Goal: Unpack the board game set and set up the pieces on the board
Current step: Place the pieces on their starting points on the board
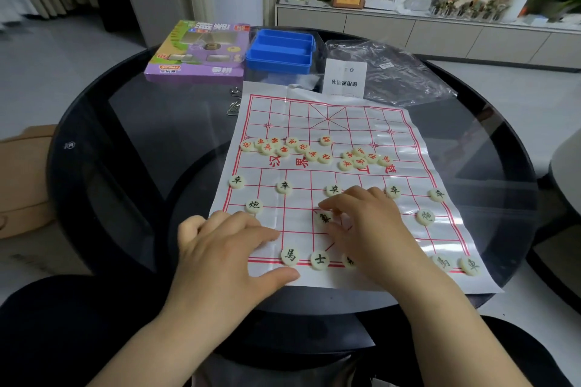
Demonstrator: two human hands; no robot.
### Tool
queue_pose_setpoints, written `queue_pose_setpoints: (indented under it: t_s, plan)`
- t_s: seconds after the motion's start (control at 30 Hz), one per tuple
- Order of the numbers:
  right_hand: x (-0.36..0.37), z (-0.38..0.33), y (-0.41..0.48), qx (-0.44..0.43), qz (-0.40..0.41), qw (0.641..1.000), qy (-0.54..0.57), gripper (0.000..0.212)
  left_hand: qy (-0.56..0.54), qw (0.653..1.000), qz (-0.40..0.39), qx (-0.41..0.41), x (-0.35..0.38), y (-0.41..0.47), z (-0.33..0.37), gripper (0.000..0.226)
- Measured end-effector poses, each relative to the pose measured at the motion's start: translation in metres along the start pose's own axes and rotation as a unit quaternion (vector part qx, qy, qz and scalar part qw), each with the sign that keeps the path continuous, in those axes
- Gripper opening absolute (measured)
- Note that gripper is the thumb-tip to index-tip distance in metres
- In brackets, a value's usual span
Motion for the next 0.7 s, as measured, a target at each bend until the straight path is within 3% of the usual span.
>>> queue_pose_setpoints:
  t_s: [0.23, 0.3, 0.4, 0.47, 0.57, 0.7]
  plan:
    - [0.002, -0.003, 0.002, -0.018, 0.004, 1.000, -0.022, 0.029, -0.082, 0.996, -0.009, -0.018, -0.020, -0.013, -0.039, 0.042]
    - [-0.003, -0.013, 0.001, -0.027, 0.054, 0.998, -0.005, 0.024, -0.094, 0.995, -0.019, -0.025, -0.021, -0.015, -0.049, 0.035]
    - [-0.006, -0.036, -0.004, -0.043, 0.116, 0.992, 0.004, 0.019, -0.107, 0.993, -0.023, -0.040, -0.018, -0.016, -0.055, 0.048]
    - [0.004, -0.054, -0.008, -0.074, 0.105, 0.992, -0.011, 0.026, -0.109, 0.993, -0.026, -0.043, -0.017, -0.017, -0.057, 0.050]
    - [0.016, -0.064, -0.013, -0.097, 0.087, 0.991, -0.021, 0.033, -0.143, 0.987, -0.041, -0.068, -0.019, -0.016, -0.059, 0.036]
    - [0.024, -0.065, -0.012, -0.089, 0.100, 0.991, -0.021, 0.037, -0.152, 0.985, -0.054, -0.062, -0.021, -0.015, -0.057, 0.049]
Point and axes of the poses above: each hand's wrist, its own y-axis towards the middle knuckle, its own x-axis out of the palm, z = x × y, the point moved 6 cm from there along y, towards the middle knuckle, and after that the axes turned 2 degrees about -x, right-handed, at the moved point
